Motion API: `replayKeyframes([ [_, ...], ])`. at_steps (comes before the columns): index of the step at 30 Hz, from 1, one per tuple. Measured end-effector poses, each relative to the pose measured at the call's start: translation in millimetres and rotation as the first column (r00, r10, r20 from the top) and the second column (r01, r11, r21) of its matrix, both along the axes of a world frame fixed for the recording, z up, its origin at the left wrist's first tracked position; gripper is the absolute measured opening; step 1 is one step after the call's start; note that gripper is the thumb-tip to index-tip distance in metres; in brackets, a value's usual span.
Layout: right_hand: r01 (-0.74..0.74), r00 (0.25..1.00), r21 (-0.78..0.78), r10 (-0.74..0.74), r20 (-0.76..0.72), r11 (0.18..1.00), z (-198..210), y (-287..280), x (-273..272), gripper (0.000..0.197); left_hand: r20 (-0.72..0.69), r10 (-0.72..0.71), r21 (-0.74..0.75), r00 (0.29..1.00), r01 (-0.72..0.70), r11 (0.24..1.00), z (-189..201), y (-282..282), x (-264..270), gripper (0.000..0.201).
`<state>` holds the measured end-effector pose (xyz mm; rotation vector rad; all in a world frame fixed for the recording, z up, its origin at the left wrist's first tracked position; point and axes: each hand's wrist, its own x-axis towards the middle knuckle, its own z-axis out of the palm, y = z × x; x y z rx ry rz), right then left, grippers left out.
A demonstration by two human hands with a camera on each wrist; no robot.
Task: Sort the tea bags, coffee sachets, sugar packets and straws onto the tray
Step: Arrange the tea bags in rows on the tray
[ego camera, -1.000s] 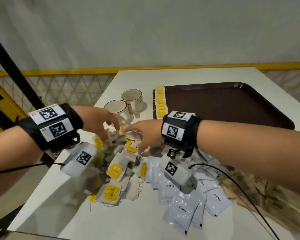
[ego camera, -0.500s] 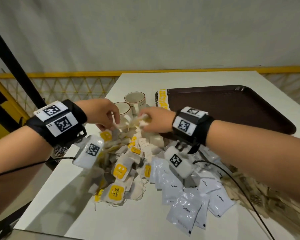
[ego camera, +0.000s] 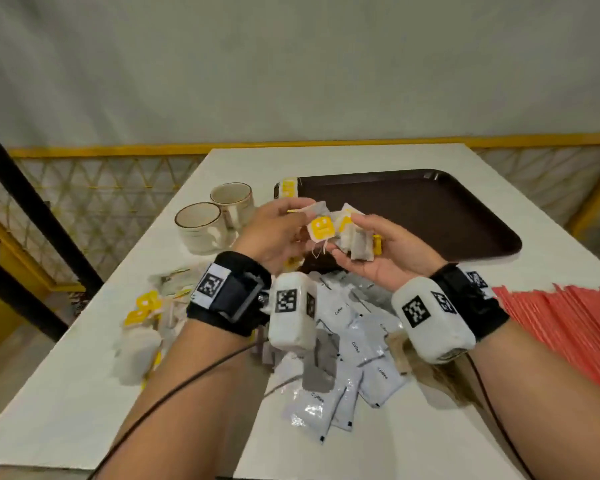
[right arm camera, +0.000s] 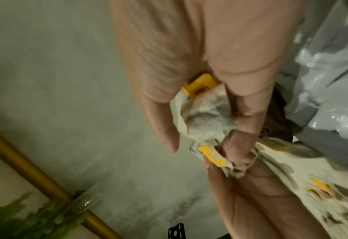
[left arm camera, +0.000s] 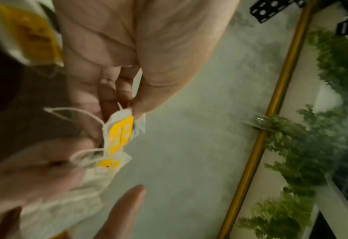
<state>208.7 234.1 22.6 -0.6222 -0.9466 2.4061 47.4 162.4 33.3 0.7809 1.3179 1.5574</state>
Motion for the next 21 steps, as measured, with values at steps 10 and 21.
replayKeyframes([
  [10,0.073,0.993,0.037,-0.076,0.087,0.997,-23,7,11,0.03,0.195,0.025,0.039,0.98,-0.034,0.999,-27,2,26,0.019],
  [21,0.111,0.97,0.372,-0.182,0.162,0.922,-24,-1,16,0.017,0.191,-0.054,0.083,0.98,0.039,0.996,-35,2,38,0.021],
])
